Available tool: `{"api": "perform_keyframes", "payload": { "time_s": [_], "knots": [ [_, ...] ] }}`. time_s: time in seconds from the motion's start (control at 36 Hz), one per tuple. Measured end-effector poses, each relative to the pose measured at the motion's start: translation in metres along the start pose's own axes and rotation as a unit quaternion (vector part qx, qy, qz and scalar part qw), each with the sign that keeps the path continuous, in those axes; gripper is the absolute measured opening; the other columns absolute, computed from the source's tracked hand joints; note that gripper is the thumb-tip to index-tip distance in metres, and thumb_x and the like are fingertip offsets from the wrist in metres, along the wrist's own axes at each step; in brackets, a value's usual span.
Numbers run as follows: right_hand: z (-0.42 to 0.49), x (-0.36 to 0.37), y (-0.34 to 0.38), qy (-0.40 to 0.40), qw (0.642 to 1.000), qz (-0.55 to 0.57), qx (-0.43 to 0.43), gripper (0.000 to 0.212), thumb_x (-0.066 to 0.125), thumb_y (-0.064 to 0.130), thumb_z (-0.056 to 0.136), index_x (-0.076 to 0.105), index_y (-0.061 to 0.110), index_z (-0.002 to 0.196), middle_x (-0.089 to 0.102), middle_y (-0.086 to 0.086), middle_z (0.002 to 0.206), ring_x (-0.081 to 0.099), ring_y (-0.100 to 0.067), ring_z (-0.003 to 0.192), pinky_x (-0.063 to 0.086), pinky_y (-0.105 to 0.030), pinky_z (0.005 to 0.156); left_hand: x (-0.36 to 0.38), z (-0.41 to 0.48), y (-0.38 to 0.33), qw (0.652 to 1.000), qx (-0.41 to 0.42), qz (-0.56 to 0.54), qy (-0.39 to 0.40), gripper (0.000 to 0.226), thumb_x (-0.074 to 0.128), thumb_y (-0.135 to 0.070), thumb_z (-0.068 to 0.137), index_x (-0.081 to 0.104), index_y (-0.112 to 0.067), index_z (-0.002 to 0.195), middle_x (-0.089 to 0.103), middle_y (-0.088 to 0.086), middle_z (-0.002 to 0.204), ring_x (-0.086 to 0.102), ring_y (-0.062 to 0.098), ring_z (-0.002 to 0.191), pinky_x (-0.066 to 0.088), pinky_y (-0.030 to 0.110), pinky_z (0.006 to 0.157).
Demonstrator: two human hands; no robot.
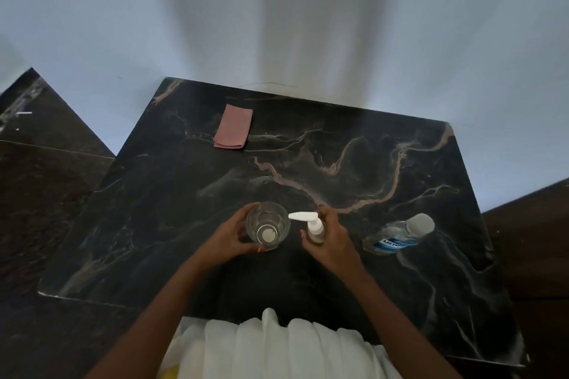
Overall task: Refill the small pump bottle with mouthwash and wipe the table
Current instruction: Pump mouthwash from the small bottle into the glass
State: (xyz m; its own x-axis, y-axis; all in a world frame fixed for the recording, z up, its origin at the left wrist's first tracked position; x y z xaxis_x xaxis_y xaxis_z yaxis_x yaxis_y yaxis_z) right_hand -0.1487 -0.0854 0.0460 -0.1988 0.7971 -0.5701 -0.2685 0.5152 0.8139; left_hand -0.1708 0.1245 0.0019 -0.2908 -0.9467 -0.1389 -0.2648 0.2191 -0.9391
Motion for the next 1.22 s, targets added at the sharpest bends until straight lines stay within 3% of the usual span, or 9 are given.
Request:
{"api": "perform_keyframes", "payload": {
  "time_s": [0.08, 0.17, 0.28, 0.36, 0.75, 0.92, 1.22],
  "knots": [
    [-0.001, 0.006, 0.006, 0.012, 0.999, -0.037, -0.023, 0.075, 0.07, 0.014, 0.077, 0.024, 0.046, 0.127, 0.061, 0.005, 0.102, 0.061, -0.005, 0.08, 0.052, -0.022, 0.076, 0.0, 0.0, 0.001, 1.0, 0.0, -0.007, 0.001, 0.085, 0.077, -0.004, 0.066, 0.029, -0.038, 0.128, 0.045, -0.017, 0.127, 0.048, -0.001, 0.117, 0.041, 0.018, 0.097],
    [-0.001, 0.009, 0.013, 0.011, 0.989, -0.122, -0.085, 0.088, 0.074, 0.013, 0.072, 0.018, 0.031, 0.139, 0.069, -0.007, 0.099, 0.066, -0.015, 0.065, 0.054, -0.026, 0.063, 0.0, 0.001, 0.002, 1.0, -0.002, -0.003, 0.004, 0.086, 0.077, -0.006, 0.066, 0.028, -0.035, 0.131, 0.045, -0.017, 0.126, 0.047, -0.005, 0.116, 0.04, 0.015, 0.096],
    [-0.001, 0.013, 0.019, 0.03, 0.977, -0.165, -0.128, 0.09, 0.075, 0.009, 0.07, 0.02, 0.026, 0.139, 0.068, -0.012, 0.09, 0.063, -0.016, 0.057, 0.057, -0.027, 0.056, 0.0, 0.002, 0.003, 1.0, -0.004, -0.003, 0.007, 0.087, 0.076, -0.006, 0.067, 0.026, -0.031, 0.134, 0.044, -0.021, 0.122, 0.046, -0.015, 0.11, 0.04, 0.005, 0.089],
    [0.001, 0.014, 0.02, 0.042, 0.974, -0.177, -0.133, 0.082, 0.071, 0.008, 0.074, 0.023, 0.026, 0.138, 0.065, -0.012, 0.086, 0.062, -0.017, 0.056, 0.057, -0.033, 0.051, 0.0, 0.003, 0.005, 1.0, -0.004, -0.001, 0.007, 0.085, 0.076, -0.008, 0.067, 0.027, -0.036, 0.13, 0.043, -0.024, 0.121, 0.046, -0.013, 0.111, 0.041, 0.008, 0.09],
    [0.005, 0.018, 0.018, 0.092, 0.968, -0.194, -0.127, 0.068, 0.068, 0.008, 0.076, 0.03, 0.026, 0.13, 0.067, -0.01, 0.085, 0.063, -0.019, 0.06, 0.057, -0.035, 0.055, 0.0, 0.005, 0.01, 1.0, 0.01, -0.012, 0.001, 0.083, 0.076, -0.007, 0.067, 0.029, -0.051, 0.12, 0.042, -0.027, 0.12, 0.045, -0.021, 0.107, 0.039, 0.0, 0.084],
    [0.005, 0.021, 0.019, 0.109, 0.96, -0.217, -0.137, 0.057, 0.072, 0.003, 0.07, 0.05, 0.008, 0.123, 0.068, -0.012, 0.081, 0.061, -0.018, 0.054, 0.055, -0.029, 0.053, 0.0, 0.004, 0.01, 1.0, 0.017, -0.016, 0.001, 0.084, 0.076, -0.006, 0.067, 0.03, -0.051, 0.12, 0.044, -0.024, 0.122, 0.046, -0.017, 0.11, 0.041, 0.004, 0.088],
    [0.007, 0.022, 0.02, 0.107, 0.954, -0.242, -0.143, 0.056, 0.073, 0.002, 0.068, 0.046, 0.015, 0.116, 0.067, -0.011, 0.083, 0.062, -0.021, 0.055, 0.055, -0.036, 0.048, 0.001, 0.004, 0.01, 1.0, 0.02, -0.024, -0.002, 0.085, 0.076, -0.004, 0.066, 0.029, -0.042, 0.125, 0.043, -0.023, 0.123, 0.047, -0.014, 0.111, 0.041, 0.006, 0.088]
  ]
}}
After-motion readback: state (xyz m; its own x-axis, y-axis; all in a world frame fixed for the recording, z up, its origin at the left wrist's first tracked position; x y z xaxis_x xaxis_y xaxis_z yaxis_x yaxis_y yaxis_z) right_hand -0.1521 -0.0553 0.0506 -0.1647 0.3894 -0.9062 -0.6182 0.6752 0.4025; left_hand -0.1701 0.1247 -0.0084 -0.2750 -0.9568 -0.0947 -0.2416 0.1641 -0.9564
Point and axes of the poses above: each hand's wrist, its own z-axis towards the middle knuckle, its own x-axis out of the palm, y = z × x, the point moved 4 cm from there along z, towards the middle knuckle
